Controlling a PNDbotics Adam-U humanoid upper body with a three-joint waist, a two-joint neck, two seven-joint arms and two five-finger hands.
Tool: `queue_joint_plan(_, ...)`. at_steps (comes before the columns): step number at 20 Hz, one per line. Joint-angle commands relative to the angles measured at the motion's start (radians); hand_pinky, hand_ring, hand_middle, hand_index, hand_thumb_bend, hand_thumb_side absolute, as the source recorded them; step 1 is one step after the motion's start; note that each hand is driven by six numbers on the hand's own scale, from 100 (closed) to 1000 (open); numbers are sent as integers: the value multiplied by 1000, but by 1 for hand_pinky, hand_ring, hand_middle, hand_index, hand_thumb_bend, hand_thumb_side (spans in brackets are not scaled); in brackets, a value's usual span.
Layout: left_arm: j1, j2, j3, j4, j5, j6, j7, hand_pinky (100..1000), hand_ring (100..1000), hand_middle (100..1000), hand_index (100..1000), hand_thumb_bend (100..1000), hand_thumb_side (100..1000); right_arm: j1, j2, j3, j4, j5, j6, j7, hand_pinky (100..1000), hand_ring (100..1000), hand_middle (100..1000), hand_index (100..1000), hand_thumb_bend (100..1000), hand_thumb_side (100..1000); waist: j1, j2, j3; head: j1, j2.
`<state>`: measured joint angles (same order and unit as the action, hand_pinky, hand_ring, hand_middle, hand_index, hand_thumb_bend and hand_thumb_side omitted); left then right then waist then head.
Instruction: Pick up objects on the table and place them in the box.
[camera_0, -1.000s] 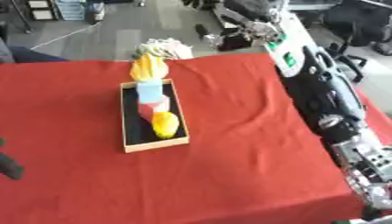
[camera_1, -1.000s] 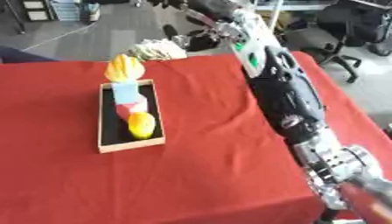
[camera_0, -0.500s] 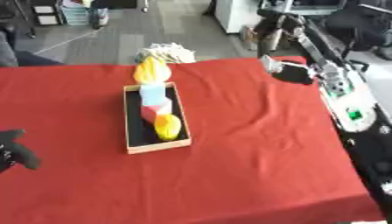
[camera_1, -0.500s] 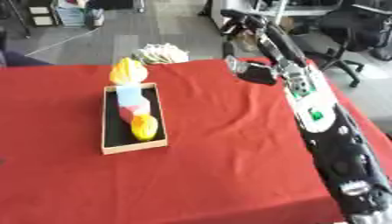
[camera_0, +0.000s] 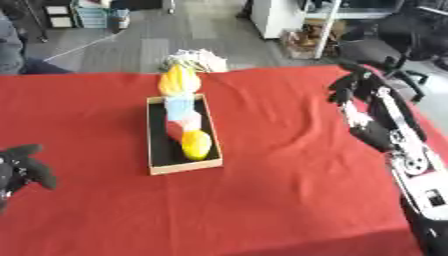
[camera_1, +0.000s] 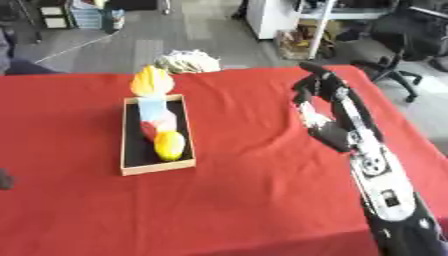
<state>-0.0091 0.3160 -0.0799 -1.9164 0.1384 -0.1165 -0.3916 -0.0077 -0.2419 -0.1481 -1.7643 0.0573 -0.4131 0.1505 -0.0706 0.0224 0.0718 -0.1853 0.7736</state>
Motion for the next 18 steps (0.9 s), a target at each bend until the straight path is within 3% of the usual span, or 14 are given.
queue_joint_plan(1,-5,3,11,-9,-3,-1,7,668,543,551,841,100,841,7,28,-13,-25,-63,27,25,615,534,579,900,100,507,16,-5,-4,43,-4)
queue_joint_plan(5,-1,0,8,-6,-6,1,7,667,543,550,840,100,847,33,51,-13,-26,-93,44,43,610,527,571,897,100,512,15,-3,-11,82,-4)
queue_joint_plan(18,5,1,4,-5,-8,4,10,664,542,548,839,100,856,45,69,1,-22,-100,55,52,605,520,563,894,100,511,16,6,-27,127,-4)
